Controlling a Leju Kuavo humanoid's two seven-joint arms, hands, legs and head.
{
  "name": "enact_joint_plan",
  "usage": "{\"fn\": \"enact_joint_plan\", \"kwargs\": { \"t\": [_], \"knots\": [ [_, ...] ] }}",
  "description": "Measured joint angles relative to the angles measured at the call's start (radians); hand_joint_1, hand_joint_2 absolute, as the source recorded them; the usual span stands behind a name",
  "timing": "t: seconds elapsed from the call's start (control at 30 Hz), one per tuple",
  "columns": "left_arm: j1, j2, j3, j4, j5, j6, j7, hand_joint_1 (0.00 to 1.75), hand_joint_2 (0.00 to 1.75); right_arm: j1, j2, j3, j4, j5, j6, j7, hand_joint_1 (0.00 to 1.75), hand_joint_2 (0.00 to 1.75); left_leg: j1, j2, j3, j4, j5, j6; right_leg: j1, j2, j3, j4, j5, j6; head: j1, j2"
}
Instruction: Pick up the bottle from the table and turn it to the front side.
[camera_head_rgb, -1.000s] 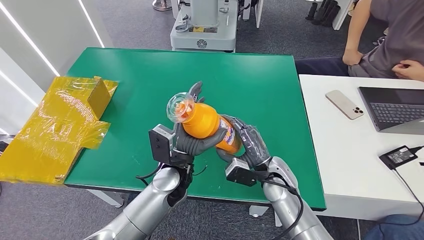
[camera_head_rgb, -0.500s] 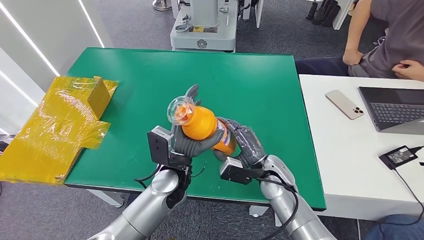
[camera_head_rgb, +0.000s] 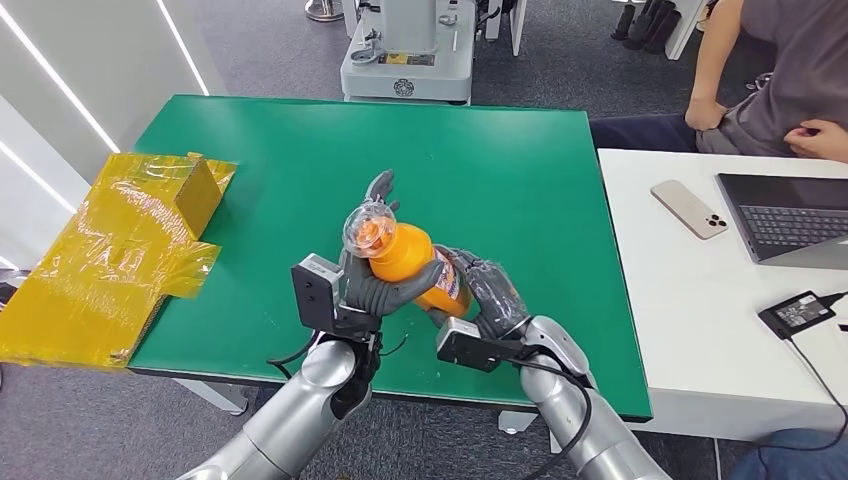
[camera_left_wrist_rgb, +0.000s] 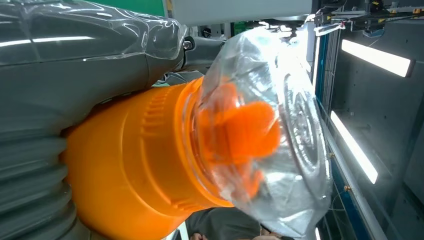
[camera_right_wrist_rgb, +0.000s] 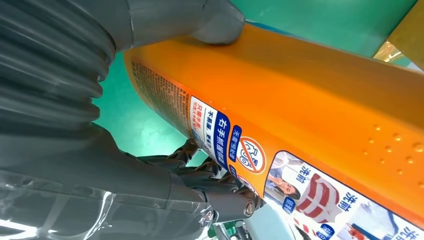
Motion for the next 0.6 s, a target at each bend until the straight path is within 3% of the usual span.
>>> {"fn": "enact_joint_plan", "kwargs": {
  "t": [0.1, 0.23, 0.6],
  "knots": [
    [0.003, 0.001, 0.000, -0.004, 0.001, 0.001, 0.000, 0.01, 1.75, -0.001, 0.000, 0.004, 0.006, 0.003, 0.001, 0.000, 1.75, 1.75, 0.000, 0.000, 0.000, 0.000, 0.000, 0.000, 0.000, 0.000, 0.000, 0.000, 0.000, 0.000, 0.000, 0.000],
    [0.009, 0.004, 0.000, -0.009, 0.003, 0.000, 0.000, 1.75, 1.75, -0.001, 0.000, 0.008, 0.012, 0.008, 0.000, 0.001, 1.75, 1.75, 0.000, 0.000, 0.000, 0.000, 0.000, 0.000, 0.000, 0.000, 0.000, 0.000, 0.000, 0.000, 0.000, 0.000],
    [0.011, 0.009, 0.000, -0.012, 0.007, -0.022, 0.000, 1.75, 1.75, 0.002, 0.000, 0.009, 0.025, 0.007, -0.013, 0.013, 1.75, 1.75, 0.000, 0.000, 0.000, 0.000, 0.000, 0.000, 0.000, 0.000, 0.000, 0.000, 0.000, 0.000, 0.000, 0.000]
  ]
}}
